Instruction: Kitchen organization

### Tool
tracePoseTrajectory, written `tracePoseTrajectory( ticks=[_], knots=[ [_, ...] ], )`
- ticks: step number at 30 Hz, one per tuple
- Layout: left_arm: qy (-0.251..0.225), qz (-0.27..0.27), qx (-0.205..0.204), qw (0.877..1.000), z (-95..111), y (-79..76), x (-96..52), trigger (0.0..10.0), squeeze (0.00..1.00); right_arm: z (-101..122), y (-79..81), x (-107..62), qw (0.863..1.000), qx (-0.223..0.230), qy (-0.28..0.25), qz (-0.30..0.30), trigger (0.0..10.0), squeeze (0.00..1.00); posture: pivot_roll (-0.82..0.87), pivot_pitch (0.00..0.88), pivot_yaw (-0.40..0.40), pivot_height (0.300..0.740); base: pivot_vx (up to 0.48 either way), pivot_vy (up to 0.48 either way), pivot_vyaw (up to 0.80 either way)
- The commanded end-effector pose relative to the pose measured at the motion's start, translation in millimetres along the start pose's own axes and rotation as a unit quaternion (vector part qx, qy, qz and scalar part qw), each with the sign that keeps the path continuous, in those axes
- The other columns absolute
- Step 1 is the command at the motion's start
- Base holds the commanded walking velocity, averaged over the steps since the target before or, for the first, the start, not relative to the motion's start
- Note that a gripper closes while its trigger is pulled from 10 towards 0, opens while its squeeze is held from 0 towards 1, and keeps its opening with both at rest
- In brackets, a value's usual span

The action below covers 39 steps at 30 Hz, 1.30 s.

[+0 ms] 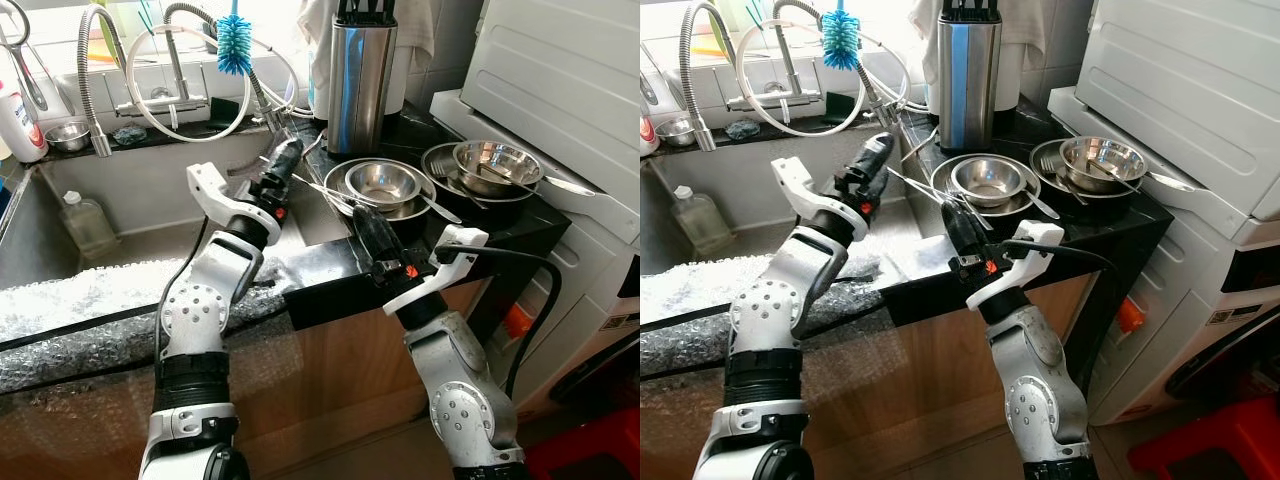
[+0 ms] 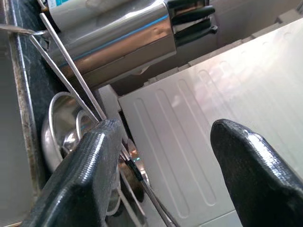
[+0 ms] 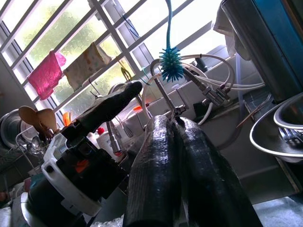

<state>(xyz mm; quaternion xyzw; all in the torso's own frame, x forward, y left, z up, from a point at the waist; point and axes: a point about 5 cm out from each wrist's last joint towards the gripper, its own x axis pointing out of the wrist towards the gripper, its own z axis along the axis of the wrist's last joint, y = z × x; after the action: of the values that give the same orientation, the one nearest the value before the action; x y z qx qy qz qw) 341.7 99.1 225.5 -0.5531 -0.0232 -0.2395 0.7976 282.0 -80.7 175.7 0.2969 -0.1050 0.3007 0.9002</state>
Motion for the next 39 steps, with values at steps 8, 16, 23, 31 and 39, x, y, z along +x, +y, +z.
tracePoseTrajectory(
  ticks=[8,16,23,31,39],
  knots=[
    [-0.003,0.024,0.01,1.0,-2,4.9,-0.1,10.0,0.0,-4,6.5,3.6,1.0,0.001,-0.003,0.005,10.0,0.0,-0.11,0.0,0.023,0.74,0.0,0.0,0.0],
    [-0.054,0.064,0.008,0.996,11,15.5,-1.6,10.0,0.0,5,-1.9,5.0,0.999,-0.016,-0.027,-0.032,10.0,0.0,-0.11,0.0,0.021,0.74,0.0,0.0,0.0],
    [-0.038,0.057,0.008,0.998,9,14.6,-1.6,10.0,0.0,6,-4.7,4.3,0.999,-0.019,-0.026,-0.034,10.0,0.0,-0.11,0.0,0.017,0.74,0.0,0.0,0.0],
    [-0.004,0.042,0.015,0.999,-5,8.7,0.8,10.0,0.0,2,3.7,5.5,1.0,-0.013,-0.014,-0.003,10.0,0.0,-0.11,0.0,0.017,0.74,0.0,0.0,0.0],
    [0.012,0.036,0.022,0.999,-10,6.6,1.2,10.0,0.0,-2,9.1,4.7,1.0,-0.006,-0.003,0.02,10.0,0.0,-0.11,0.0,0.019,0.74,0.0,0.0,0.0]
  ],
)
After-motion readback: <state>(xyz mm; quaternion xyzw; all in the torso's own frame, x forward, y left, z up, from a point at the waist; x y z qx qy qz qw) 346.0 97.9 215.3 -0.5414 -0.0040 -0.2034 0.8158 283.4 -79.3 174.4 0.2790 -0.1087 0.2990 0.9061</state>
